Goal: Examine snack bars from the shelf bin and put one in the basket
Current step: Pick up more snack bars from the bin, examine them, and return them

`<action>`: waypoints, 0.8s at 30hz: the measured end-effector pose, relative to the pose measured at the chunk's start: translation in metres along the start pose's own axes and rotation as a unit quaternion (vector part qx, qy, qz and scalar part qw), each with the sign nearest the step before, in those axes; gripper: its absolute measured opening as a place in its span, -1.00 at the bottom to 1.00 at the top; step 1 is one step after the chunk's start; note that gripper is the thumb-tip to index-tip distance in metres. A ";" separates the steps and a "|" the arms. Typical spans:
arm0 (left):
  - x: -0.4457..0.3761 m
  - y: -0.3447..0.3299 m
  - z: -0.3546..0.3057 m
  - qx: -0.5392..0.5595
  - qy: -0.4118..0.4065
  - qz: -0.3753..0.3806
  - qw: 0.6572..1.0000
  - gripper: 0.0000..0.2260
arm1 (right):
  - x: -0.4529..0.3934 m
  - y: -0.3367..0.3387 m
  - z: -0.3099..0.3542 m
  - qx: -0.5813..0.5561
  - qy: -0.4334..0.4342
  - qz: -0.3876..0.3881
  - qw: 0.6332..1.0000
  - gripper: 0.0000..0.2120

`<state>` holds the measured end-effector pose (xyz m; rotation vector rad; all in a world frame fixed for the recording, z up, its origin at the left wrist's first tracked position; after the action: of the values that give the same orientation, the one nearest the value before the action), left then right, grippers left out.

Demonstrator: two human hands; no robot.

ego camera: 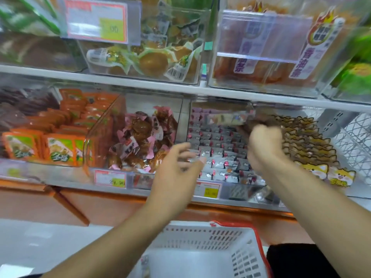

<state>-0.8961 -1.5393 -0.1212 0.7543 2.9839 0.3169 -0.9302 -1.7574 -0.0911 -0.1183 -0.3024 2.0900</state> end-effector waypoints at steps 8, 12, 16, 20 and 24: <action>0.001 0.022 0.016 0.222 0.103 -0.050 0.968 -0.85 | 0.081 0.016 -0.032 -0.059 -0.179 0.165 0.968 -0.93; 0.001 0.028 0.029 0.285 0.152 -0.070 0.944 -0.83 | 0.085 0.021 -0.037 -0.041 -0.199 0.220 0.954 -0.97; -0.002 0.033 0.032 0.229 0.122 -0.078 0.963 -0.84 | 0.078 0.025 -0.038 -0.004 -0.196 0.224 0.955 -0.89; -0.002 0.031 0.029 0.175 0.090 -0.075 0.978 -0.81 | 0.068 0.025 -0.040 -0.008 -0.203 0.195 0.959 -0.94; -0.004 0.029 0.030 0.185 0.079 -0.068 0.977 -0.81 | 0.066 0.022 -0.046 -0.045 -0.221 0.185 0.957 -0.96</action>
<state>-0.8762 -1.5107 -0.1447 0.5647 3.2703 -0.2025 -0.9731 -1.7034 -0.1385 0.2645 -0.6887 2.4649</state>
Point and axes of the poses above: each hand's wrist, its own x-axis away from the middle knuckle, its own y-axis out of the back of the hand, z = x × y, the point moved 5 cm from there along -x, towards the middle knuckle
